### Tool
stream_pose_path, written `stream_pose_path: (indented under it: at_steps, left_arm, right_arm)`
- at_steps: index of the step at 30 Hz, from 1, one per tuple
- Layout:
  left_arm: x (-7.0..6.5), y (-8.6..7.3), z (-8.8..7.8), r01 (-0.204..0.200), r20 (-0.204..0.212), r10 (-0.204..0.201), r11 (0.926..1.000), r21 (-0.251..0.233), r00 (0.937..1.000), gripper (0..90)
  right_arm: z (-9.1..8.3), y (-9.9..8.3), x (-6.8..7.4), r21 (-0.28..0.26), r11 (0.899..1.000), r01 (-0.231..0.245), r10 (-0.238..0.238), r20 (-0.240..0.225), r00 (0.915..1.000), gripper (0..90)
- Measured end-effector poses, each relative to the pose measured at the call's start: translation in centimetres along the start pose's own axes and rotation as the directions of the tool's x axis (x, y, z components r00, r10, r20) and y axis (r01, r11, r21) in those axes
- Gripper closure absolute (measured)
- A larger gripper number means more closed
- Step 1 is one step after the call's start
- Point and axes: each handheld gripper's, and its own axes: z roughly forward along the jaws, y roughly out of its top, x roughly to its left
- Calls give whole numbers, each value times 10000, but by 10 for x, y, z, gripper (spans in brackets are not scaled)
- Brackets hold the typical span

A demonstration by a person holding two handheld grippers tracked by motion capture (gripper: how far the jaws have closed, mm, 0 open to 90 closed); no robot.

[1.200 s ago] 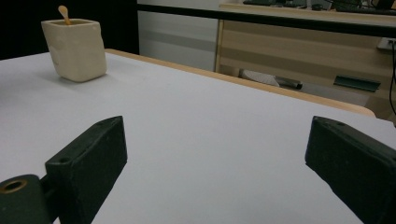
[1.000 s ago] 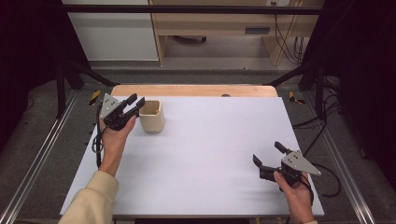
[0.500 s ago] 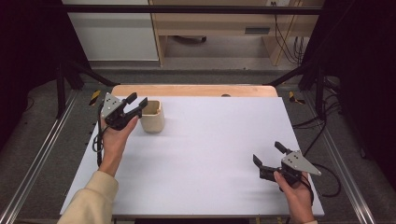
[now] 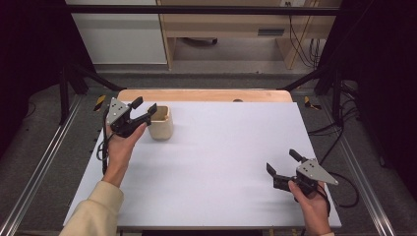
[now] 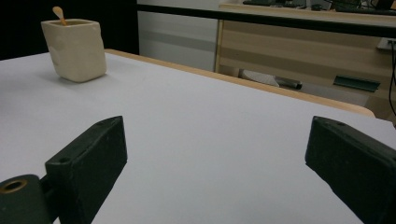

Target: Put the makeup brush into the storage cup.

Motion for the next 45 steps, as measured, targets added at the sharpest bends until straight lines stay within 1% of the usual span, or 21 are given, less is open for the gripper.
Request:
stream_pose_path:
  at_steps: [4, 7, 9, 14, 16, 20, 25, 33, 39, 41, 45]
  left_arm:
    - [-2, 0, 0, -58, 77, 58, 10000, -17, 10000, 344]
    - [-3, 0, 0, -103, 138, 103, 9999, -26, 9999, 298]
    - [-4, 1, 0, -138, 137, 138, 9999, -31, 9998, 287]
    - [-6, 1, 0, -99, 83, 99, 10000, 3, 9999, 157]
    - [-6, 1, 0, -11, 85, 11, 10000, 35, 10000, 105]
    - [-6, 1, -1, 109, 176, -112, 9999, 130, 9998, 50]
    - [-9, 3, -3, 15, 330, -20, 9999, 137, 9995, 28]
    - [-16, 8, -8, -22, 619, 25, 10000, -39, 9981, 9]
    - [-23, 14, -12, -183, 889, 192, 9998, -106, 9959, 7]
    - [-26, 16, -12, -146, 965, 162, 9997, -171, 9952, 7]
    - [-31, 17, -13, -207, 1241, 225, 9997, -162, 9920, 7]
  right_arm:
    - [0, 0, 0, -41, 10000, 1, -1, -3, 10000, 59]
    - [0, 0, 0, -37, 10000, 4, -4, -6, 10000, 58]
    - [0, 0, 0, -40, 10000, 7, -7, -2, 10000, 58]
    - [0, 0, 0, -21, 10000, -8, 8, -4, 10000, 58]
    - [0, 0, 0, -21, 10000, -13, 13, -2, 10000, 59]
    - [0, 0, 0, -17, 10000, -13, 13, -2, 10000, 58]
    - [0, 0, 0, 15, 10000, 12, -12, -1, 10000, 58]
    - [0, 0, 0, 1, 10000, 12, -12, -39, 10000, 58]
    - [0, 0, 1, 4, 10000, 38, -38, -41, 10000, 58]
    - [0, 0, 1, -17, 10000, 15, -15, -50, 10000, 58]
    - [1, 0, 1, 26, 10000, 39, -39, -51, 10000, 58]
